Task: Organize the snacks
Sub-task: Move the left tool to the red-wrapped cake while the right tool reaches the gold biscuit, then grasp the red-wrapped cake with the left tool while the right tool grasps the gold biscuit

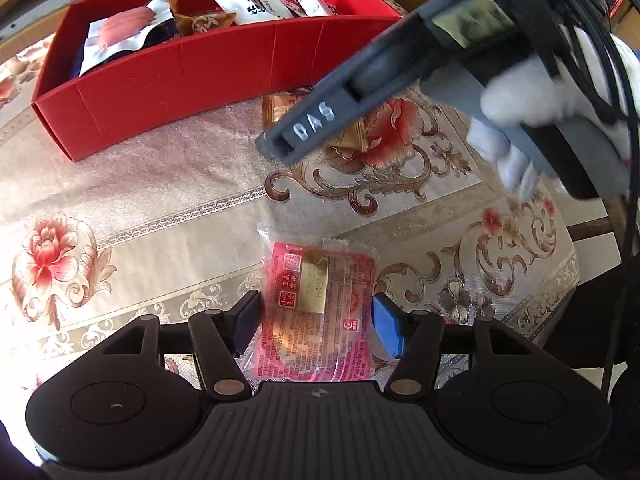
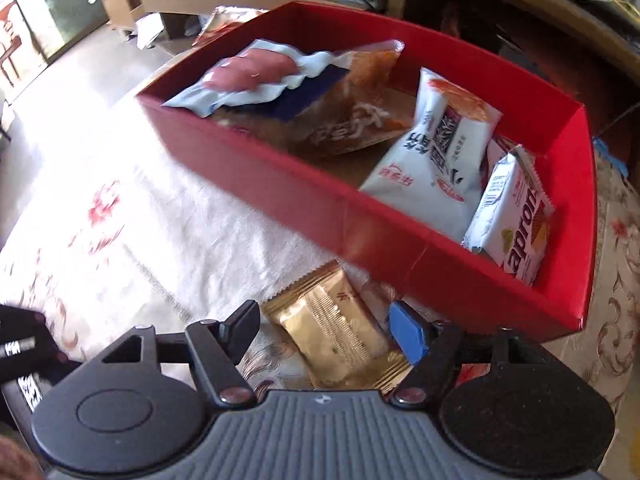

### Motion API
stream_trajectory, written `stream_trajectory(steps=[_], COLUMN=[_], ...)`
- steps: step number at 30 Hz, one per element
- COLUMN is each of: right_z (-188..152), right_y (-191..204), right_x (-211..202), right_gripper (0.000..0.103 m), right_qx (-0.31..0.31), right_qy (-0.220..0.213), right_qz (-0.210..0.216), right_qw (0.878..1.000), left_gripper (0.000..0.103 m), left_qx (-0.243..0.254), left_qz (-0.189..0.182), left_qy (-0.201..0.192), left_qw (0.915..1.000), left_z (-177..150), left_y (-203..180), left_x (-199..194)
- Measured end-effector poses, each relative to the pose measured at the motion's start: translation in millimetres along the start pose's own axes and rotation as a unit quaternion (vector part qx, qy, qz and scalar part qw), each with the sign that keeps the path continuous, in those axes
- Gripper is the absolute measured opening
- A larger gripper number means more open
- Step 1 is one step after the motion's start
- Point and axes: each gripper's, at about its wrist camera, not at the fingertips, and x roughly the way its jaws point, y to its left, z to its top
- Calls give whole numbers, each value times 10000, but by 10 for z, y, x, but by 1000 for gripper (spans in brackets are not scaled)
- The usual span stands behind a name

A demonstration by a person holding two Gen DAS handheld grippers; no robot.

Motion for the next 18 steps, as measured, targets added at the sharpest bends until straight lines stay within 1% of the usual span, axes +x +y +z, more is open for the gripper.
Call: stream_trajectory(steps=[2,3,5,8,12,14,16,17,18], right_z=[-62,-107,-174,-189,-57,32,50,41,29], right_y=[27,39,69,77,103,175,199,191,195], right_x=[-63,-91,-107,-95,14,60,99,107,117], right_gripper=[71,70,70,70,72,72,76,82,92], right_qx=[93,163,195,212,244,191,317,415,466], right_qy=[168,196,252,238,199,206,145,94,106], right_qz=[320,377,192,97,-144,-299,-348,-297,-227], right_qw=[9993,9990,9993,9994,9994,9992,9988,9987,9986], left_gripper=[68,68,68,68,71,75,78,80,80], left_qx=[17,26,27,16,35,92,186,240,285], left_qz=[3,2,9,45,62,89,129,156,188], left_qy=[17,18,24,25,3,6,17,16,14], left_qw=[10000,10000,10000,10000,10000,9999,9997,9996,9994], left_z=[-1,-2,-12,-34,-48,-50,-55,-59,-64], left_y=[4,-1,-6,3,-3,-33,-71,-92,-111], left_x=[-10,-11,-14,-21,-17,-1,20,28,32])
